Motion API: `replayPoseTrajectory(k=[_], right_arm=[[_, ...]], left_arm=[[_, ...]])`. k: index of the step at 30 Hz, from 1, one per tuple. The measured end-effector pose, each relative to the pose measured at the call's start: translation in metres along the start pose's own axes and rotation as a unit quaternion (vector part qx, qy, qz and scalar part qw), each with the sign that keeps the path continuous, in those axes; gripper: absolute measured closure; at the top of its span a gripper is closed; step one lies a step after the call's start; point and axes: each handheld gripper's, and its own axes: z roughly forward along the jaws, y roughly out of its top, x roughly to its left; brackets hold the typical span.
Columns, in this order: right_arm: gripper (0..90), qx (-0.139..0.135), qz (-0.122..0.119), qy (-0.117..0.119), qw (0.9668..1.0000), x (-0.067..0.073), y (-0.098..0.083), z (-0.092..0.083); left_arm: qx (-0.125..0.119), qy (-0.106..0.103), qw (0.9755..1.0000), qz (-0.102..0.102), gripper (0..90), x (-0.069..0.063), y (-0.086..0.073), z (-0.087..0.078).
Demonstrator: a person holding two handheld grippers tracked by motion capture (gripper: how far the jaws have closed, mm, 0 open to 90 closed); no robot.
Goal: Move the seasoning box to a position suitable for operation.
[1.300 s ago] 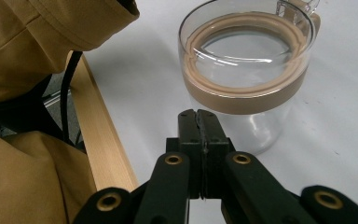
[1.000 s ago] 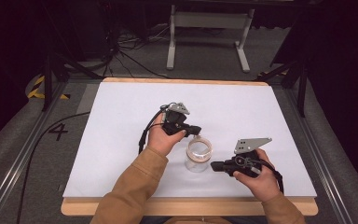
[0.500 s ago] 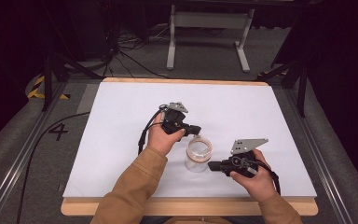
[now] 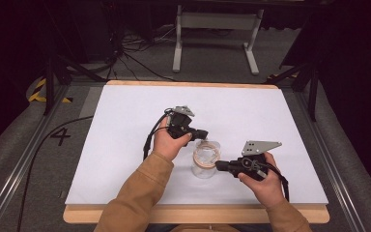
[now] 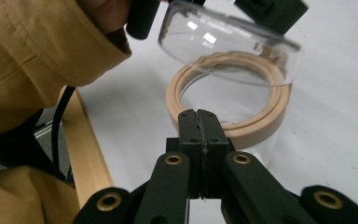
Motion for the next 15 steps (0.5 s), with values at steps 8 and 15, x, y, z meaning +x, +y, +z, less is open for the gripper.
replayPoseTrajectory(k=[8,15], right_arm=[[90.0,-0.018,0.004,-0.007,0.9998,-0.005,0.002,-0.001],[90.0,-0.025,-0.001,-0.004,0.9997,-0.004,0.005,0.000]], left_arm=[[0.001,0.000,1.0000,0.004,90.0,0.000,-0.001,-0.002],[-0.004,0.020,0.9998,0.007,90.0,-0.003,-0.004,-0.011]])
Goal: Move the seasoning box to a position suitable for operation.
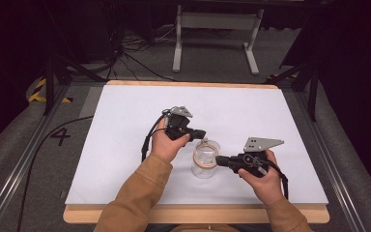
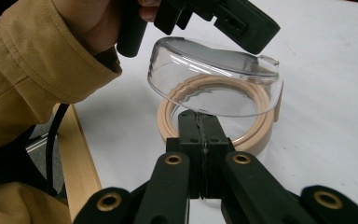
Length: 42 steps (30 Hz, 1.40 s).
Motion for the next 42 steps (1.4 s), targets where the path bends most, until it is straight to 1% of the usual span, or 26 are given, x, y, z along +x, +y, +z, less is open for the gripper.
replayPoseTrajectory(k=[3,5,7,8,11,13,17,19,20,21,22,24,26,27,30,31,32,33,35,36,37,38,39,42], right_arm=[[90.0,-0.005,-0.006,-0.002,1.0000,0.000,0.002,0.000],[90.0,-0.010,-0.010,-0.002,0.9999,-0.001,0.004,0.000],[90.0,-0.015,-0.016,-0.002,0.9998,-0.001,0.007,0.000],[90.0,-0.015,-0.016,-0.002,0.9998,-0.001,0.007,0.000],[90.0,-0.022,-0.022,-0.001,0.9995,-0.003,0.011,0.000],[90.0,-0.029,-0.026,0.002,0.9992,-0.004,0.014,0.001],[90.0,-0.037,-0.036,0.005,0.9987,-0.006,0.020,0.002],[90.0,-0.041,-0.037,0.006,0.9984,-0.007,0.023,0.003],[90.0,-0.044,-0.038,0.007,0.9983,-0.008,0.024,0.003],[90.0,-0.045,-0.038,0.008,0.9982,-0.008,0.025,0.003],[90.0,-0.049,-0.039,0.007,0.9980,-0.010,0.027,0.003],[90.0,-0.053,-0.039,0.009,0.9978,-0.012,0.030,0.004],[90.0,-0.057,-0.040,0.010,0.9976,-0.014,0.033,0.004],[90.0,-0.058,-0.038,0.011,0.9975,-0.015,0.034,0.005],[90.0,-0.064,-0.040,0.012,0.9970,-0.019,0.038,0.007],[90.0,-0.064,-0.038,0.013,0.9971,-0.020,0.039,0.008],[90.0,-0.066,-0.038,0.012,0.9970,-0.021,0.040,0.009],[90.0,-0.066,-0.038,0.012,0.9970,-0.021,0.040,0.009],[90.0,-0.068,-0.031,0.015,0.9971,-0.026,0.041,0.012],[90.0,-0.068,-0.031,0.015,0.9971,-0.026,0.041,0.012],[90.0,-0.070,-0.028,0.018,0.9970,-0.030,0.042,0.013],[90.0,-0.070,-0.028,0.018,0.9970,-0.030,0.042,0.013],[90.0,-0.070,-0.028,0.017,0.9970,-0.031,0.042,0.014],[90.0,-0.071,-0.026,0.015,0.9970,-0.036,0.043,0.017]], left_arm=[[-0.007,0.011,0.9999,0.003,90.0,-0.001,-0.002,-0.009],[-0.012,0.013,0.9998,0.000,90.0,-0.002,-0.004,-0.015],[-0.013,0.021,0.9997,0.001,90.0,-0.003,-0.006,-0.022],[-0.013,0.021,0.9997,0.001,90.0,-0.003,-0.006,-0.022],[-0.014,0.027,0.9995,-0.003,89.6,-0.004,-0.012,-0.032],[-0.015,0.027,0.9995,-0.002,86.8,-0.006,-0.016,-0.037],[-0.016,0.030,0.9994,-0.004,85.3,-0.008,-0.023,-0.047],[-0.016,0.038,0.9992,-0.005,84.9,-0.008,-0.026,-0.053],[-0.016,0.038,0.9991,-0.008,84.7,-0.008,-0.028,-0.054],[-0.014,0.042,0.9990,-0.006,84.4,-0.008,-0.031,-0.058],[-0.014,0.045,0.9988,-0.013,84.2,-0.008,-0.033,-0.061],[-0.017,0.052,0.9984,-0.016,83.8,-0.008,-0.037,-0.065],[-0.012,0.056,0.9982,-0.019,83.6,-0.008,-0.040,-0.070],[-0.013,0.061,0.9978,-0.022,83.6,-0.008,-0.044,-0.073],[-0.014,0.069,0.9971,-0.029,83.1,-0.007,-0.050,-0.079],[-0.012,0.071,0.9970,-0.029,83.0,-0.007,-0.052,-0.081],[-0.012,0.072,0.9968,-0.032,83.0,-0.007,-0.054,-0.082],[-0.012,0.072,0.9968,-0.032,82.7,-0.007,-0.054,-0.082],[-0.009,0.076,0.9963,-0.039,81.5,-0.007,-0.058,-0.086],[-0.009,0.076,0.9963,-0.039,80.9,-0.007,-0.058,-0.086],[-0.007,0.076,0.9964,-0.038,80.7,-0.007,-0.060,-0.086],[-0.005,0.076,0.9961,-0.043,80.7,-0.007,-0.061,-0.086],[0.000,0.077,0.9961,-0.042,80.5,-0.007,-0.063,-0.087],[-0.001,0.080,0.9959,-0.043,80.0,-0.006,-0.067,-0.088]])
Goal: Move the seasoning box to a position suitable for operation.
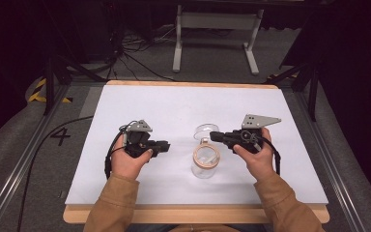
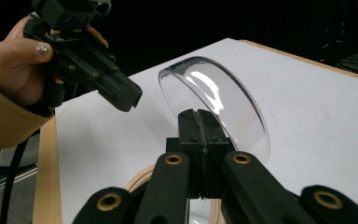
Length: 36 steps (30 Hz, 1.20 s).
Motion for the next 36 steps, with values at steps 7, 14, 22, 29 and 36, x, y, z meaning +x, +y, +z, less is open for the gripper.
replayPoseTrajectory(k=[7,14,22,29,36], right_arm=[[90.0,-0.004,0.019,-0.005,0.9998,-0.015,-0.001,0.000],[90.0,-0.001,0.016,-0.013,0.9998,-0.016,-0.002,0.000],[90.0,0.001,-0.003,-0.015,0.9999,-0.007,0.003,-0.012],[90.0,-0.004,-0.009,-0.029,0.9995,-0.008,0.008,-0.032],[90.0,-0.011,0.013,-0.060,0.9981,-0.020,0.001,-0.062]], left_arm=[[0.003,0.002,1.0000,-0.009,78.8,0.003,-0.006,-0.005],[0.003,-0.001,1.0000,-0.008,77.9,0.003,-0.006,-0.005],[0.007,-0.003,0.9999,0.009,74.1,0.001,0.000,-0.007],[0.012,0.000,0.9997,0.021,72.3,-0.001,0.005,-0.009],[0.003,0.012,0.9998,0.014,71.4,0.008,0.009,-0.016]])
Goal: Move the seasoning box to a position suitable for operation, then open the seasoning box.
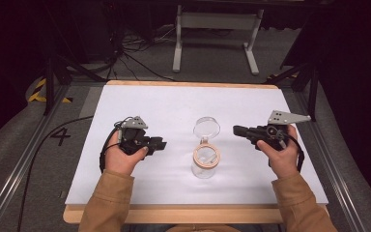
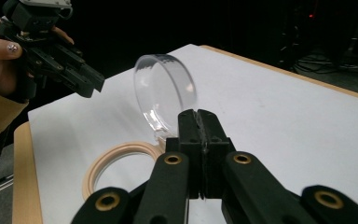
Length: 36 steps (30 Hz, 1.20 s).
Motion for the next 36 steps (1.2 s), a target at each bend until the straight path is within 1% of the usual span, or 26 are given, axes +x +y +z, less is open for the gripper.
replayPoseTrajectory(k=[2,3,4,5,6,9,10,11,12,16,17,18,19,20,21,22,25,26,27,28,29,30,31,33,34,36], right_arm=[[90.0,-0.002,0.003,-0.009,1.0000,-0.004,-0.001,-0.009],[90.0,-0.002,0.006,-0.015,0.9999,-0.007,-0.002,-0.015],[90.0,-0.001,0.010,-0.021,0.9997,-0.009,-0.004,-0.020],[90.0,0.000,0.013,-0.026,0.9996,-0.011,-0.005,-0.024],[90.0,-0.001,0.018,-0.032,0.9993,-0.014,-0.006,-0.029],[90.0,-0.010,0.030,-0.050,0.9983,-0.023,-0.008,-0.045],[90.0,-0.010,0.030,-0.050,0.9983,-0.023,-0.008,-0.045],[90.0,-0.015,0.037,-0.059,0.9975,-0.028,-0.009,-0.053],[90.0,-0.015,0.037,-0.059,0.9975,-0.028,-0.009,-0.053],[90.0,-0.013,0.051,-0.071,0.9960,-0.039,-0.012,-0.060],[90.0,-0.008,0.053,-0.074,0.9958,-0.041,-0.013,-0.061],[90.0,-0.007,0.052,-0.078,0.9956,-0.043,-0.014,-0.061],[90.0,0.002,0.051,-0.087,0.9949,-0.044,-0.014,-0.061],[90.0,0.002,0.051,-0.087,0.9949,-0.044,-0.014,-0.061],[90.0,0.010,0.050,-0.094,0.9942,-0.046,-0.015,-0.061],[90.0,0.022,0.049,-0.109,0.9927,-0.050,-0.017,-0.060],[87.1,0.034,0.060,-0.120,0.9904,-0.060,-0.022,-0.060],[87.1,0.038,0.059,-0.125,0.9897,-0.063,-0.023,-0.060],[87.2,0.043,0.063,-0.130,0.9886,-0.066,-0.025,-0.060],[87.2,0.043,0.063,-0.130,0.9886,-0.066,-0.025,-0.060],[87.1,0.049,0.065,-0.136,0.9874,-0.070,-0.028,-0.059],[86.0,0.057,0.073,-0.142,0.9855,-0.075,-0.031,-0.059],[85.4,0.061,0.074,-0.148,0.9844,-0.078,-0.033,-0.058],[83.9,0.072,0.074,-0.160,0.9817,-0.082,-0.036,-0.058],[83.1,0.079,0.076,-0.169,0.9794,-0.085,-0.038,-0.058],[81.0,0.087,0.082,-0.175,0.9773,-0.089,-0.041,-0.058]], left_arm=[[0.002,0.005,1.0000,-0.002,70.8,0.004,0.001,-0.003],[-0.002,0.009,0.9999,-0.008,70.3,0.006,0.001,-0.005],[-0.002,0.012,0.9999,-0.003,69.8,0.009,0.002,-0.006],[-0.003,0.013,0.9999,-0.010,69.7,0.010,0.002,-0.007],[-0.006,0.017,0.9998,-0.009,69.6,0.012,0.002,-0.009],[-0.010,0.019,0.9997,-0.007,69.3,0.014,0.003,-0.010],[-0.011,0.017,0.9997,-0.010,69.3,0.014,0.002,-0.011],[-0.011,0.017,0.9997,-0.010,69.0,0.014,0.002,-0.012],[-0.011,0.018,0.9997,-0.012,69.0,0.014,0.002,-0.012],[-0.012,0.025,0.9995,-0.013,68.5,0.017,-0.001,-0.017],[-0.015,0.026,0.9993,-0.021,68.3,0.017,-0.003,-0.017],[-0.014,0.029,0.9993,-0.020,68.1,0.018,-0.004,-0.020],[-0.015,0.032,0.9991,-0.024,67.7,0.020,-0.006,-0.022],[-0.015,0.032,0.9991,-0.024,67.6,0.020,-0.006,-0.022],[-0.017,0.039,0.9988,-0.026,67.6,0.023,-0.008,-0.025],[-0.015,0.045,0.9985,-0.029,67.1,0.026,-0.010,-0.028],[-0.011,0.059,0.9974,-0.041,66.5,0.032,-0.016,-0.031],[-0.008,0.063,0.9969,-0.046,66.5,0.034,-0.019,-0.032],[-0.005,0.067,0.9966,-0.048,66.4,0.037,-0.021,-0.033],[-0.005,0.067,0.9966,-0.048,66.3,0.037,-0.021,-0.033],[-0.001,0.072,0.9961,-0.051,66.3,0.039,-0.024,-0.034],[0.005,0.082,0.9950,-0.057,65.9,0.043,-0.028,-0.034],[0.007,0.086,0.9944,-0.062,65.8,0.045,-0.030,-0.034],[0.007,0.084,0.9942,-0.067,65.8,0.046,-0.031,-0.034],[0.009,0.085,0.9937,-0.072,65.7,0.049,-0.034,-0.034],[0.017,0.092,0.9922,-0.083,65.4,0.055,-0.038,-0.032]])
